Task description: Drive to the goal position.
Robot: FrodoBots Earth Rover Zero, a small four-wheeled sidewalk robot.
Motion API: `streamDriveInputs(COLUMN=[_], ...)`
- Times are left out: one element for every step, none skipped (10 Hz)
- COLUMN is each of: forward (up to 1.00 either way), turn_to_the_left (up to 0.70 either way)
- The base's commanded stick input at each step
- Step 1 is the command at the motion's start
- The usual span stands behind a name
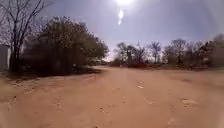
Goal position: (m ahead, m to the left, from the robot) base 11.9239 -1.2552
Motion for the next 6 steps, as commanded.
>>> streamDriveInputs(forward=[0.85, 0.85, 0.85, 0.85, 0.85, 0.85], turn_to_the_left=[0.00, 0.00, 0.00, 0.00, 0.00, 0.00])
